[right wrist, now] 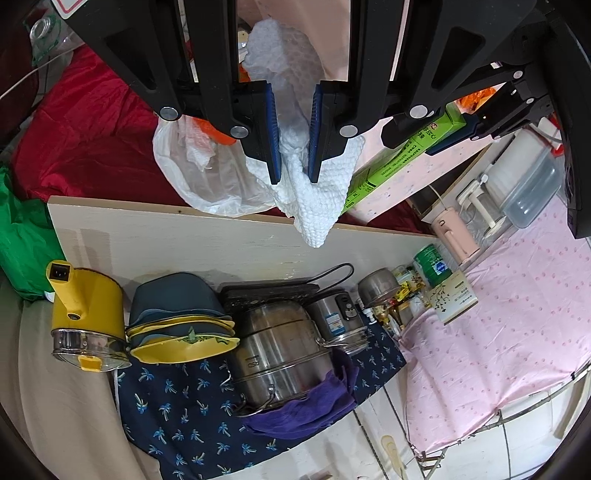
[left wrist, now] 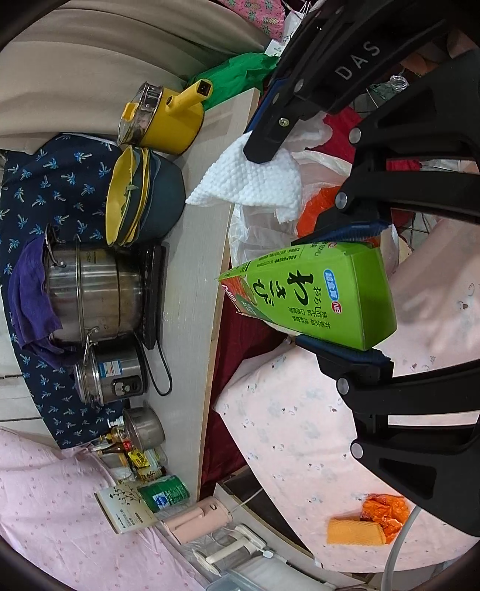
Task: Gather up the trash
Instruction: 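Carry the green box and tissue to the wastebasket and open both grippers, then move both open tools back over the orange net and wrapper on the table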
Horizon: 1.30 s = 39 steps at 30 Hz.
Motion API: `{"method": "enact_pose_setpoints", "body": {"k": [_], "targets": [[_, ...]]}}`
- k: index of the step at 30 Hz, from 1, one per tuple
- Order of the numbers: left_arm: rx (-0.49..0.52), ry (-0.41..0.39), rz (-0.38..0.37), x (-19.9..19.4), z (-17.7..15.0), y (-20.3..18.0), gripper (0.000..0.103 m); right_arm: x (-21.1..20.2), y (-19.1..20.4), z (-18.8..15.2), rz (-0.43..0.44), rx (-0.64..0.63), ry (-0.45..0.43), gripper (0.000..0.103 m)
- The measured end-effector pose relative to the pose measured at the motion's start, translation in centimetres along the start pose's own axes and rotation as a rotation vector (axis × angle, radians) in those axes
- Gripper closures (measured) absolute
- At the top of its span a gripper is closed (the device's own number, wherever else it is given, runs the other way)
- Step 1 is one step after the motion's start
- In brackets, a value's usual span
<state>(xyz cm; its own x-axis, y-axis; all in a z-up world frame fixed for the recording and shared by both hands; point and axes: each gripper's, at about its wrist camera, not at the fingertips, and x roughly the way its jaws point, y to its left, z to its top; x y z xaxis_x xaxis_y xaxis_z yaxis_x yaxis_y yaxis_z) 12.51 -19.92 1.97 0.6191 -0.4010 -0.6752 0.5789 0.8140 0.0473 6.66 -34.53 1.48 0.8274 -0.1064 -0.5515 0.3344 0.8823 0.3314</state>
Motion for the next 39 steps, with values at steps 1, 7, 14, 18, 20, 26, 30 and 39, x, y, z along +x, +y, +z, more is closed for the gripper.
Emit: {"method": "enact_pose_setpoints", "body": {"k": [1, 7, 14, 18, 20, 26, 30, 39], "targets": [[0.001, 0.002, -0.006, 0.2, 0.1, -0.2, 0.060, 0.1, -0.2, 0.1, -0.003, 0.002, 0.001, 0.089], [0.007, 0.016, -0.032, 1.7, 0.7, -0.7, 0.060, 1.4, -1.0, 0.5, -0.017, 0.014, 0.010, 0.089], [-0.005, 0.046, -0.052, 4.1, 1.2, -0.3, 0.060, 3.5, -1.7, 0.9, -0.029, 0.018, 0.029, 0.089], [-0.016, 0.049, -0.059, 5.1, 1.3, 0.0, 0.058, 4.5, -1.8, 1.0, -0.039, 0.016, 0.038, 0.084], [-0.027, 0.054, -0.055, 5.4, 1.3, 0.2, 0.047, 4.8, -1.8, 1.0, -0.045, 0.018, 0.036, 0.083], [-0.058, 0.049, -0.037, 5.8, 1.3, 1.2, 0.037, 5.1, -1.5, 1.2, -0.048, 0.020, 0.030, 0.073], [-0.071, 0.049, -0.028, 5.6, 1.2, 1.9, 0.037, 5.2, -1.2, 1.3, -0.044, 0.015, 0.031, 0.071], [-0.119, 0.027, 0.001, 3.4, 0.8, 4.5, 0.037, 4.2, 1.5, 1.2, -0.023, -0.024, 0.020, 0.068]]}}
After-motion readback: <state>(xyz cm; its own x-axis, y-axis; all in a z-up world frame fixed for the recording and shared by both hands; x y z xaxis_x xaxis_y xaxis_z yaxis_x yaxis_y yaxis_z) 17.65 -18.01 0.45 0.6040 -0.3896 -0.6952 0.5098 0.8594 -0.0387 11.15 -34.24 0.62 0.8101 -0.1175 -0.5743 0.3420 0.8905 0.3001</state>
